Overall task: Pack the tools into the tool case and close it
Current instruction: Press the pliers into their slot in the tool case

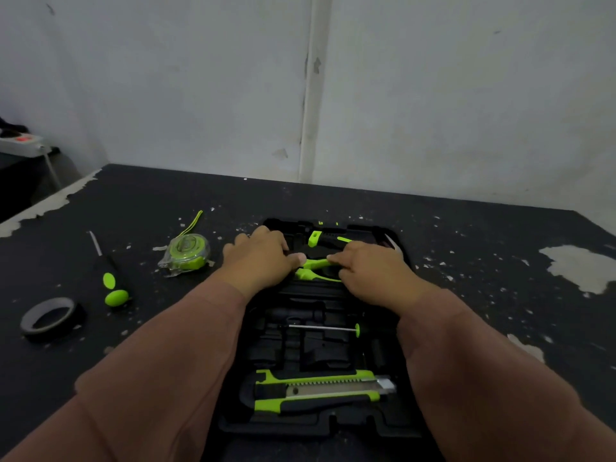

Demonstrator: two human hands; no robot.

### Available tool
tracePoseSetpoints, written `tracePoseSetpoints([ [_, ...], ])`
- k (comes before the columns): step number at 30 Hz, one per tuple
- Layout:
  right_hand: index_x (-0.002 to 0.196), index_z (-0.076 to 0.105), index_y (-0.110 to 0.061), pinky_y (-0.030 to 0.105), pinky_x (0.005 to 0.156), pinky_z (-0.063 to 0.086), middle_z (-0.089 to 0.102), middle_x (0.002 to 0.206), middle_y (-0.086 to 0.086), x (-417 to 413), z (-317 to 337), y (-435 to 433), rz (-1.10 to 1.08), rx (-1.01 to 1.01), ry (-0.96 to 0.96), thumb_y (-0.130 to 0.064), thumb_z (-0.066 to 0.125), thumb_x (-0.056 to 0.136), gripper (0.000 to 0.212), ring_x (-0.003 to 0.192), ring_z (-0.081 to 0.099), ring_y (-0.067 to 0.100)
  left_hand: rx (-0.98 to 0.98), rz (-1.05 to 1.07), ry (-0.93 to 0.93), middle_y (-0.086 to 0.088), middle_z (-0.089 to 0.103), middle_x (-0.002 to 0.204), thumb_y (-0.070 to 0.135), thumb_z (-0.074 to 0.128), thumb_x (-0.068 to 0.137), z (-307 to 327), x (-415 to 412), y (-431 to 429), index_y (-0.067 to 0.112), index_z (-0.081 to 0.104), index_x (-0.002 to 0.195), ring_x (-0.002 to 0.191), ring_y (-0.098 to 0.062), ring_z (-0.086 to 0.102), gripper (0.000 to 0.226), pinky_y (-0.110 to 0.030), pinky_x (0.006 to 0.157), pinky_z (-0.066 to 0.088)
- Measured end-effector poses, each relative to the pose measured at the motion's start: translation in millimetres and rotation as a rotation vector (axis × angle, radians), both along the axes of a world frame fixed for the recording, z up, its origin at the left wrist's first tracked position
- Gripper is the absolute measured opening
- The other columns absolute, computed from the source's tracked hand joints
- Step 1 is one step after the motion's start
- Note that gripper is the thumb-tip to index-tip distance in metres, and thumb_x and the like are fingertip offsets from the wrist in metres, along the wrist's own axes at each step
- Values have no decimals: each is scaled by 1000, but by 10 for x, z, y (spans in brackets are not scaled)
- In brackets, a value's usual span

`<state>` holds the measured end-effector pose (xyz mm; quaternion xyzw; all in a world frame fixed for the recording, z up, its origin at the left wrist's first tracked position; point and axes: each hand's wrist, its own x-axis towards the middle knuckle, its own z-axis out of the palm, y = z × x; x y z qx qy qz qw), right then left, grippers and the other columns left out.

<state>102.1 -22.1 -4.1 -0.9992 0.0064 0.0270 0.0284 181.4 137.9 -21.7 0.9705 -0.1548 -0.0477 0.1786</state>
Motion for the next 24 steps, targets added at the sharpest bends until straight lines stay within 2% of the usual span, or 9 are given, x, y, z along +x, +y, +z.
tracePoseSetpoints([
  [3, 121, 59, -31, 39, 114, 24, 53, 132, 4, 13, -31, -102, -113, 72, -34, -6, 44, 82, 48, 122, 49, 24, 29, 0, -4, -3, 48, 126, 63, 52, 79, 25, 6, -13, 29, 57, 104, 123, -34, 40, 43, -49, 100, 29],
  [5, 111, 65, -24, 39, 110, 31, 58, 122, 9, 30, -44, -138, -149, 79, -72, -2, 45, 81, 42, 114, 53, 29, 46, -4, -12, -3, 47, 128, 65, 51, 79, 21, 12, -14, 28, 57, 105, 124, -34, 40, 46, -50, 101, 28],
  [7, 113, 65, -23, 37, 103, 38, 59, 122, 9, 60, -53, -143, -152, 86, -70, -4, 45, 83, 41, 113, 54, 30, 62, -9, -4, -2, 47, 128, 70, 49, 77, 14, 15, -26, 28, 57, 108, 125, -34, 39, 53, -51, 101, 28],
  [10, 120, 60, -31, 36, 112, 30, 53, 132, 3, 124, -26, -148, -158, -23, 31, -5, 46, 82, 49, 122, 50, 26, 82, -6, 8, -3, 46, 129, 74, 48, 73, 24, 14, -47, 26, 56, 111, 124, -35, 40, 62, -53, 101, 27],
  [14, 112, 66, -25, 41, 115, 24, 57, 122, 6, 97, -56, -135, -110, -98, -24, -4, 45, 79, 44, 115, 53, 28, 121, 12, -3, -5, 44, 133, 71, 49, 75, 42, 12, -99, 22, 53, 116, 127, -38, 38, 64, -57, 102, 24],
  [16, 107, 68, -19, 37, 109, 28, 58, 116, 8, 88, -68, -101, -108, -110, -40, -5, 44, 79, 39, 109, 55, 29, 141, 18, -13, -6, 44, 134, 71, 48, 76, 34, 7, -110, 21, 52, 117, 127, -39, 38, 65, -58, 103, 23],
  [18, 101, 68, -12, 30, 93, 35, 58, 109, 9, 65, -70, -58, -121, -61, -77, -8, 44, 82, 31, 104, 56, 29, 136, 16, -33, -5, 45, 132, 72, 47, 76, 16, -8, -103, 22, 53, 116, 126, -38, 39, 64, -58, 102, 23],
  [20, 97, 68, -8, 28, 85, 37, 57, 107, 11, 27, -87, -49, -125, -2, -101, -16, 45, 86, 26, 104, 56, 29, 112, 10, -44, -4, 46, 130, 73, 46, 75, 0, -25, -81, 22, 54, 112, 125, -38, 39, 63, -58, 102, 22],
  [24, 109, 65, -10, 33, 95, 40, 53, 117, 11, -28, -82, -110, -146, 199, -86, -34, 55, 87, 34, 112, 51, 27, 75, -16, -9, -1, 45, 128, 81, 44, 67, -7, -34, -37, 26, 54, 110, 124, -34, 38, 71, -55, 101, 25],
])
